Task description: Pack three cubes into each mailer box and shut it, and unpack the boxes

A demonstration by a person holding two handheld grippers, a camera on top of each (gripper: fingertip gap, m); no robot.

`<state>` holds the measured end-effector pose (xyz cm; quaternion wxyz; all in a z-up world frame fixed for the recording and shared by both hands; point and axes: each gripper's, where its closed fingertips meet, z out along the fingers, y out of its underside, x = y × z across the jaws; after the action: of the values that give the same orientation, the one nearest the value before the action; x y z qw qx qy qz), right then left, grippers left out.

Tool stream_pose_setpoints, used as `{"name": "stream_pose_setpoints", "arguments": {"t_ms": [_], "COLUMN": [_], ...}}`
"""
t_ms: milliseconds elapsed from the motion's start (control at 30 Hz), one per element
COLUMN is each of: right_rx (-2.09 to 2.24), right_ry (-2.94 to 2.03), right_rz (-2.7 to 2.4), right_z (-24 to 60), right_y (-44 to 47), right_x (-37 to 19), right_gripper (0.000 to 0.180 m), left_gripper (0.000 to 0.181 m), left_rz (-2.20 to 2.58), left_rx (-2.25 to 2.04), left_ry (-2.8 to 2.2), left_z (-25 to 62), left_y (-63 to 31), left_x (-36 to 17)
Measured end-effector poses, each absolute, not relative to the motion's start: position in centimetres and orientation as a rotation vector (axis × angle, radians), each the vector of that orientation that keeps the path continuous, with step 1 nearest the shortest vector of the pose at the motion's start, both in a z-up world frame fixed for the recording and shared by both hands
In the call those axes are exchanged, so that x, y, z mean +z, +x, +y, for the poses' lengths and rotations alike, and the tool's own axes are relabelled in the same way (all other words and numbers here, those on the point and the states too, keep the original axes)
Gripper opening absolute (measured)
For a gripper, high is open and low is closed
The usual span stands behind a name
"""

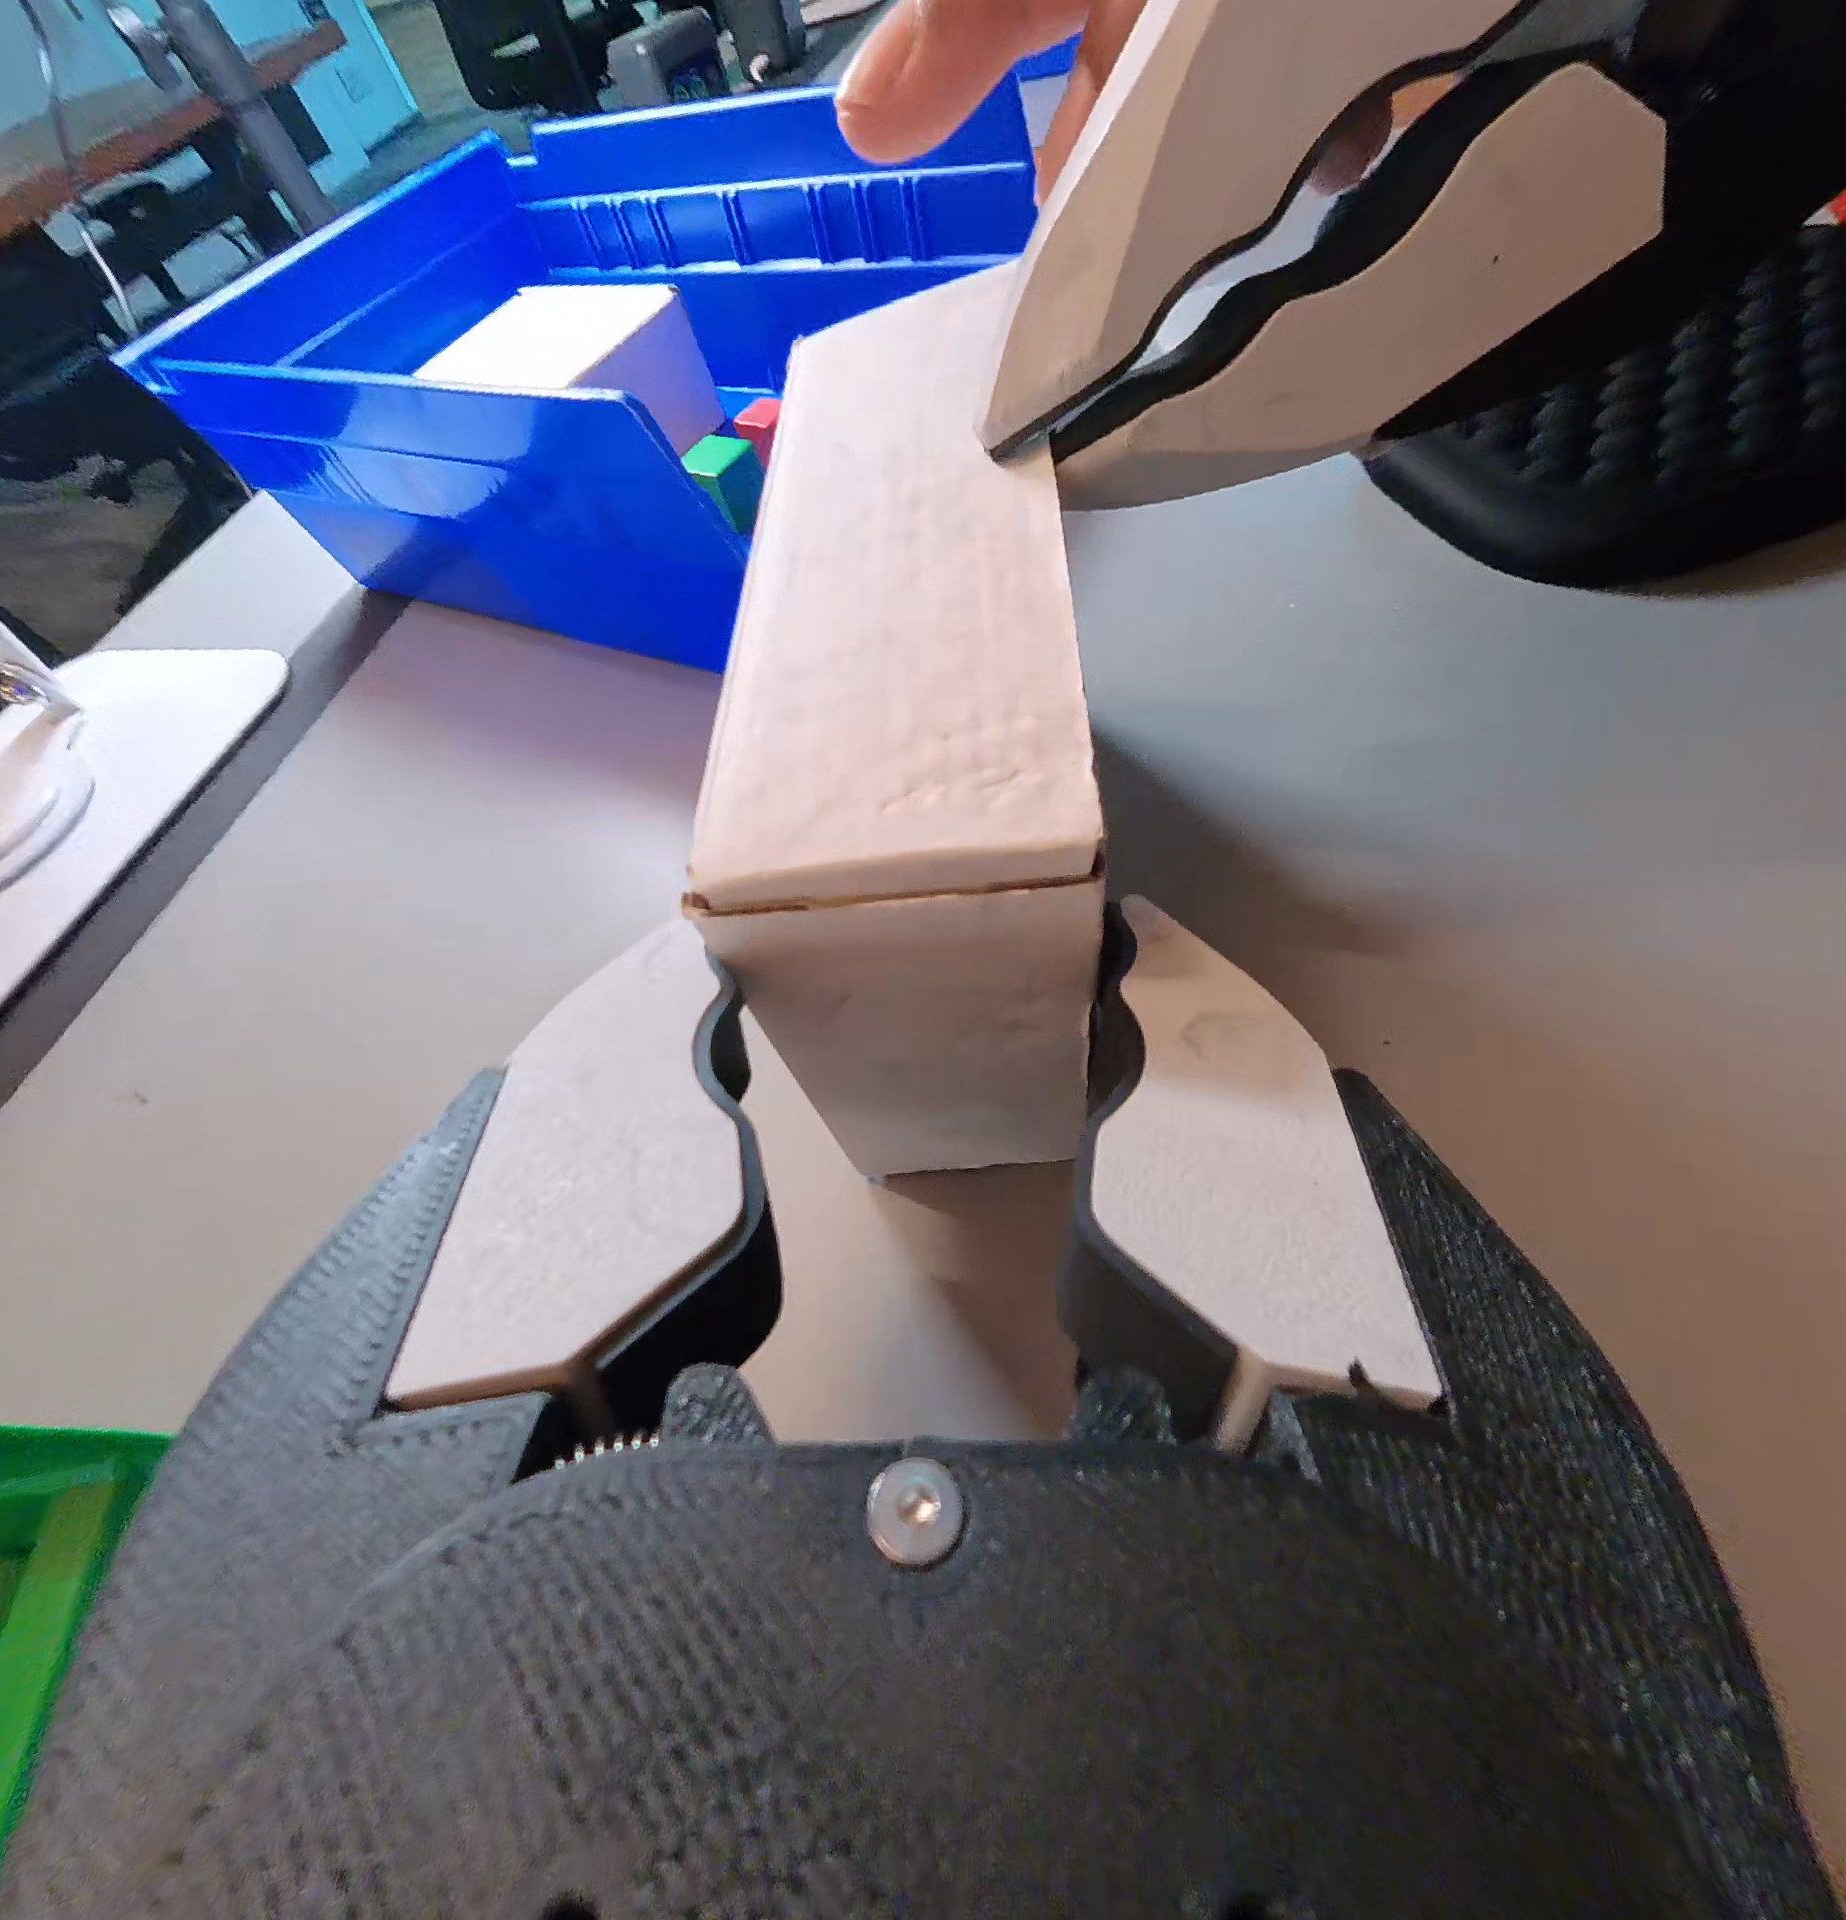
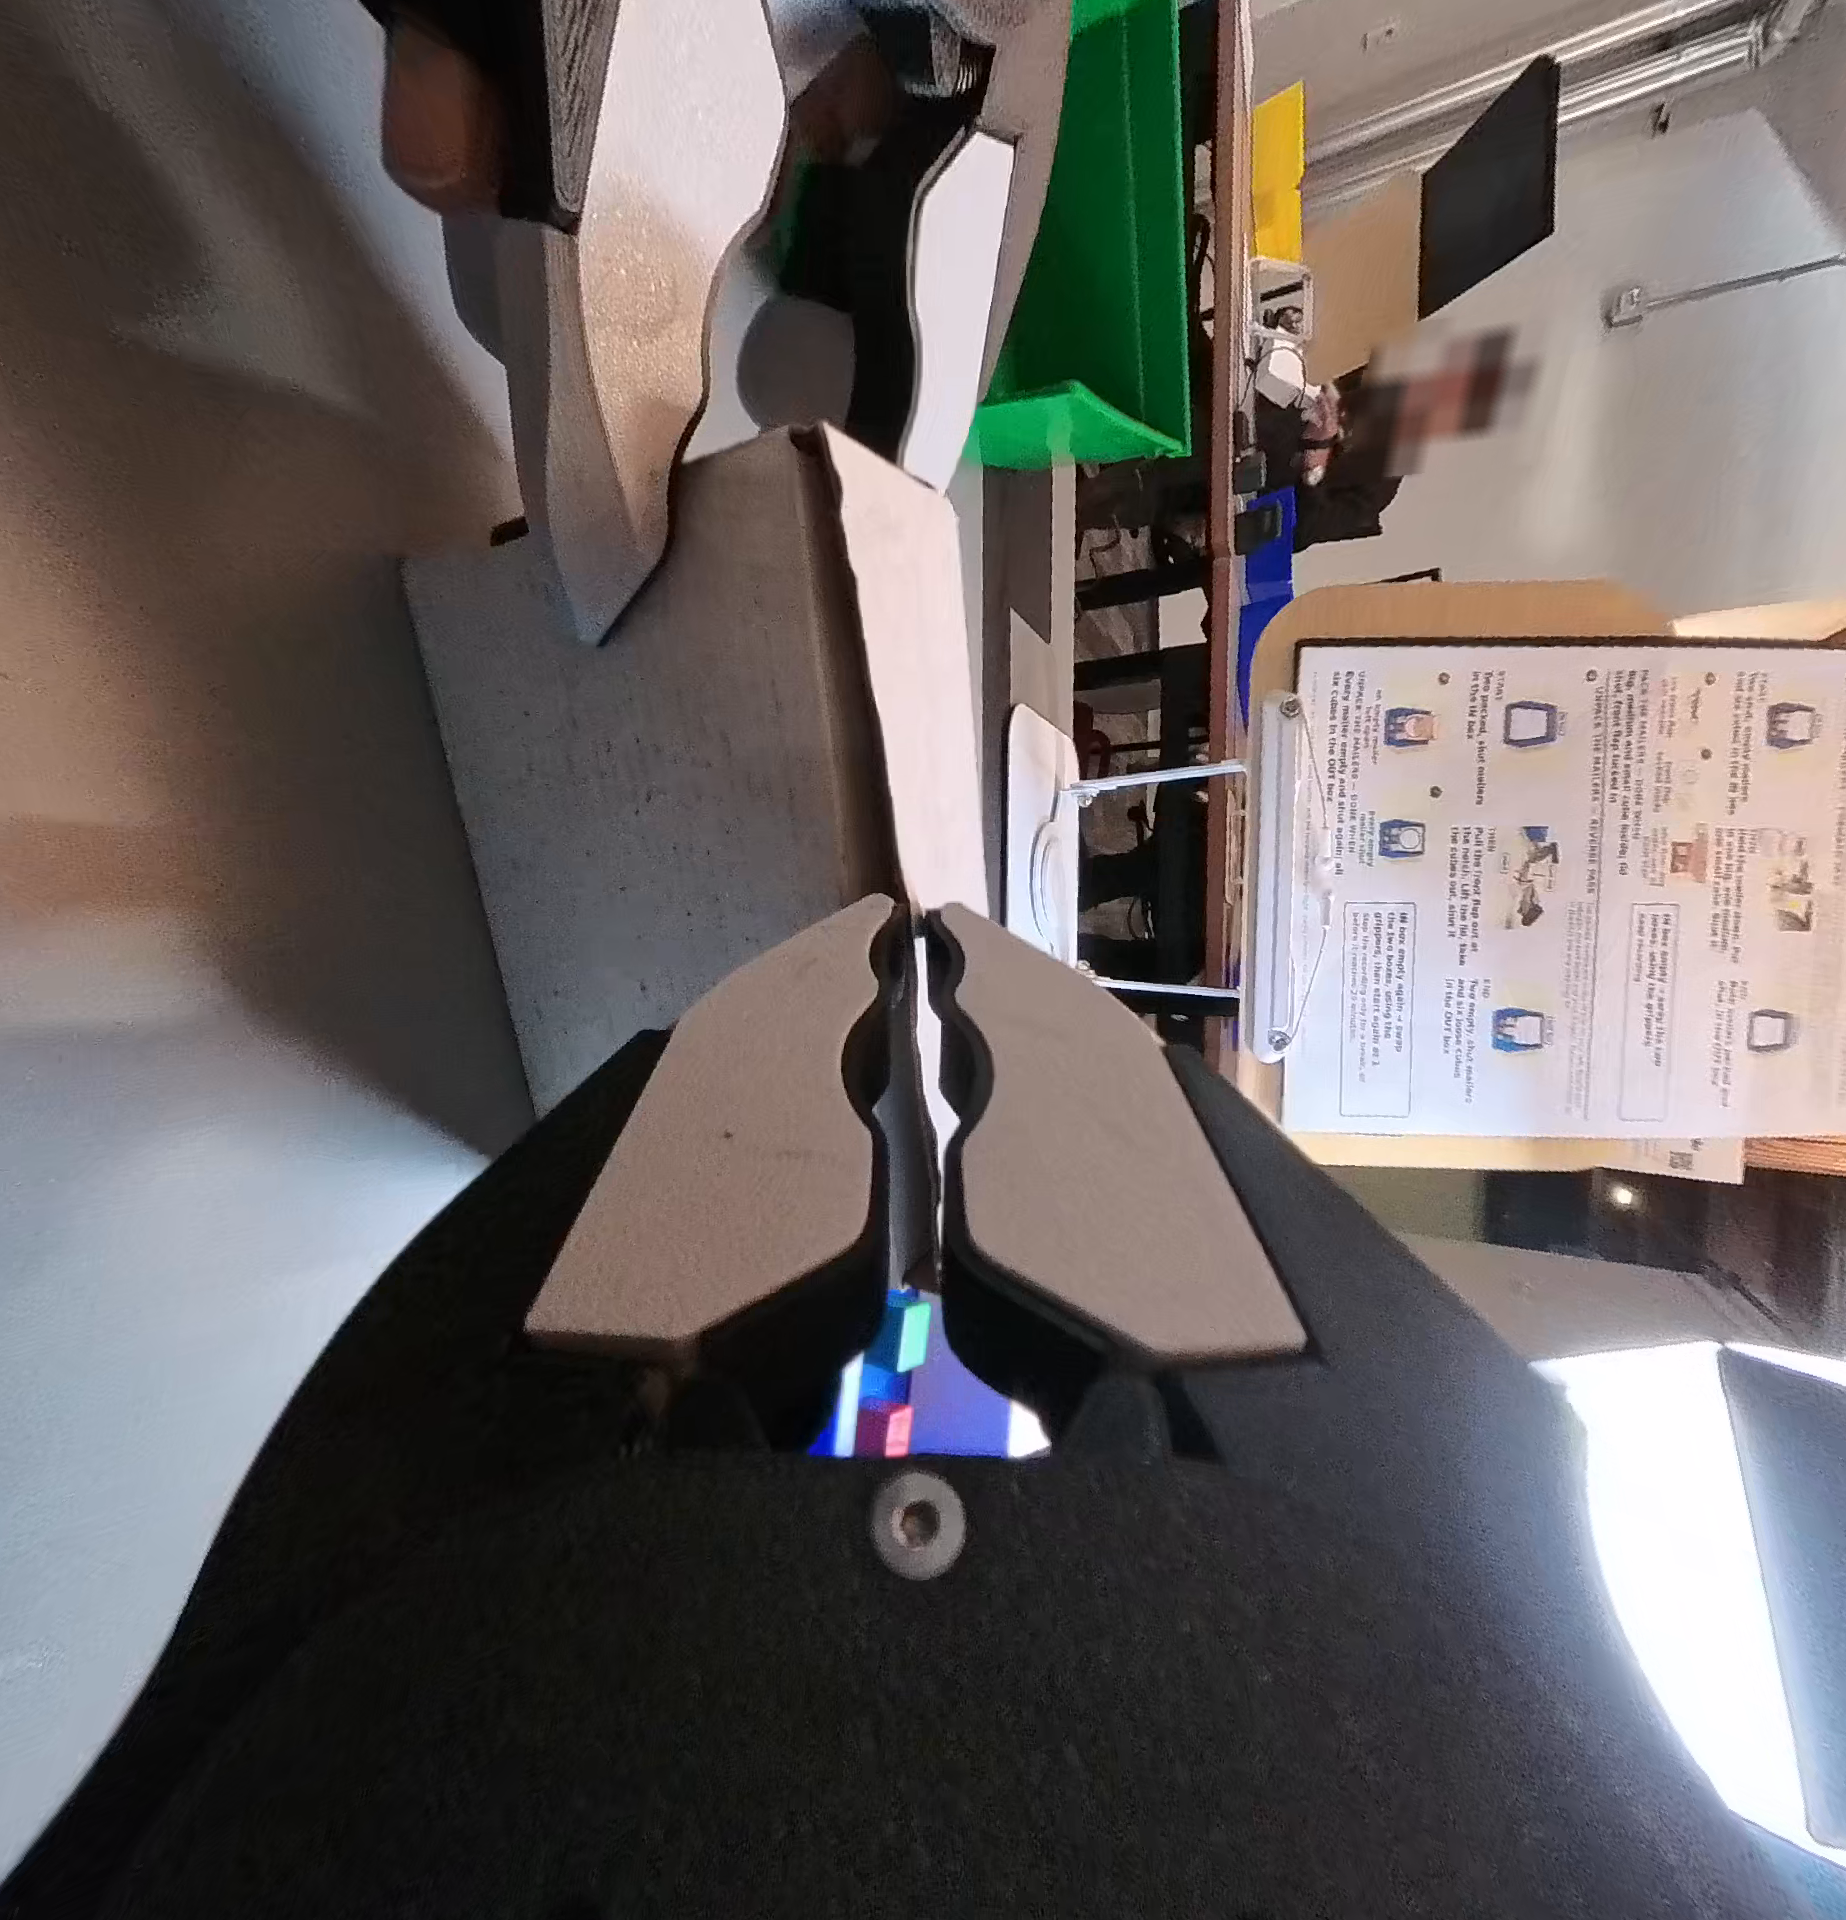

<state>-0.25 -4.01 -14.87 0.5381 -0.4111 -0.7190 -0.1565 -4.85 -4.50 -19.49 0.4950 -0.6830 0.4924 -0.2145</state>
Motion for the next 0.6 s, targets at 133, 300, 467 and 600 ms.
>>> {"name": "stream_pose_setpoints", "arguments": {"t_ms": [133,300,467,600], "right_rx": [-0.441,-0.436,-0.389,-0.325], "right_ry": [-0.911,-0.838,-0.818,-0.832], "right_rz": [-1.713,-1.735,-1.740,-1.746], "right_z": [-3.5,-4.7,-6.7,-8.2], "right_y": [-0.3,-0.4,0.0,0.7], "right_x": [-14.8,-15.3,-15.3,-13.9], "right_gripper": [0.004,0.005,0.005,0.002], "left_gripper": [0.062,0.062,0.062,0.062], "left_rz": [1.231,1.351,1.435,1.501], "left_rx": [-0.410,-0.231,-0.142,-0.033], "left_ry": [-1.571,-1.411,-1.308,-1.201], "left_z": [-4.4,-5.0,-6.3,-7.0], "left_y": [-4.8,-5.3,-5.3,-5.0], "left_x": [-19.2,-19.1,-19.2,-19.4]}}
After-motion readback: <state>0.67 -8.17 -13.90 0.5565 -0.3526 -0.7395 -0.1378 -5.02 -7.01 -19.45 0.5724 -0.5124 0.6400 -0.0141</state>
